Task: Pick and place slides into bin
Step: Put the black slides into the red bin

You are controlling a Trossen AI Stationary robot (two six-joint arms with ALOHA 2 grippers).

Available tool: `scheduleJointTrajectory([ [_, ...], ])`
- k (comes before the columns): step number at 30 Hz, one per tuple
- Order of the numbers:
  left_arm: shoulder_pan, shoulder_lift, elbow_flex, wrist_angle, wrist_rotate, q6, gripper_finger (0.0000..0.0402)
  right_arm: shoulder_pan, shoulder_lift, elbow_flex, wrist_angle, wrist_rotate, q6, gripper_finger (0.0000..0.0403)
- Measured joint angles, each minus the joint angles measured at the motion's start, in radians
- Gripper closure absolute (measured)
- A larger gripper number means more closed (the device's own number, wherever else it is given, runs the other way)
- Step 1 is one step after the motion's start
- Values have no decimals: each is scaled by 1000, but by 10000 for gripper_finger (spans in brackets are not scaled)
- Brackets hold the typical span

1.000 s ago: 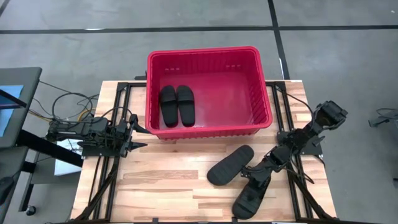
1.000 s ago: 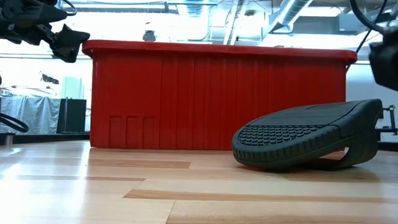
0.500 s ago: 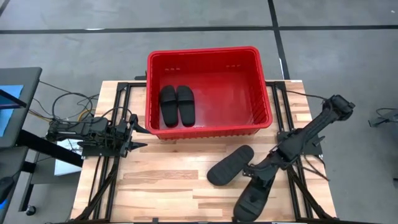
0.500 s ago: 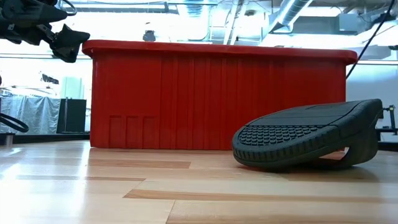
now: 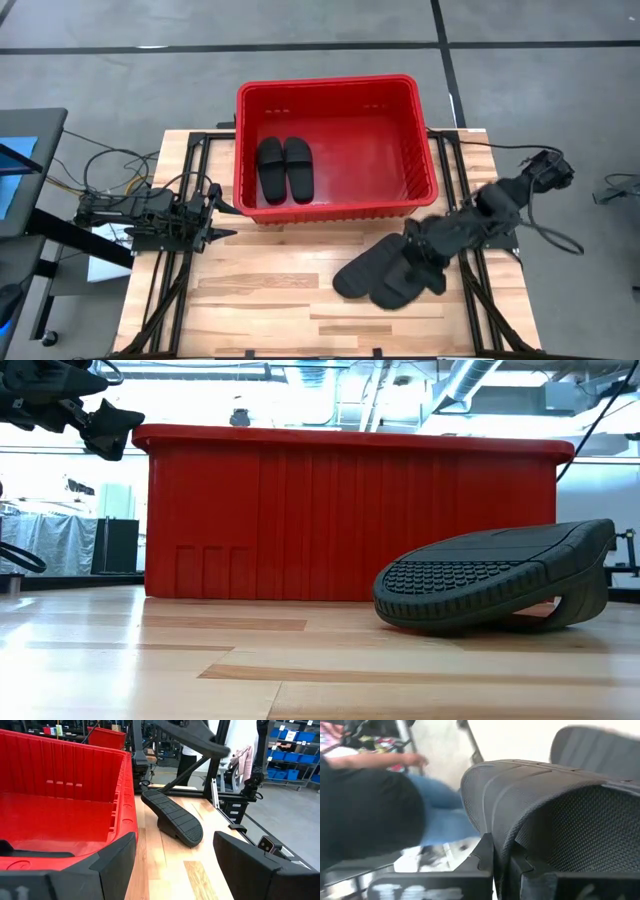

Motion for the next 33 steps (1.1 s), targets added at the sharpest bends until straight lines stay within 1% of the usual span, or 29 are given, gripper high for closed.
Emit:
scheduleJointTrajectory([
  [5,0,0,0,0,0,0,139,-137,20,126,-164,-7,-208,402],
  [8,0,0,0,0,0,0,139,-239,20,167,-222,-48,-342,402],
  [13,0,0,0,0,0,0,139,-430,21,201,-320,-153,-578,403],
  [18,0,0,0,0,0,0,139,-628,21,203,-381,-258,-825,403],
  [22,0,0,0,0,0,0,139,-775,21,203,-426,-313,-1007,402],
  [28,0,0,0,0,-1,0,142,-955,41,205,-484,-325,-1234,402],
  [33,0,0,0,0,0,0,143,-1067,117,205,-528,-323,-1416,402],
])
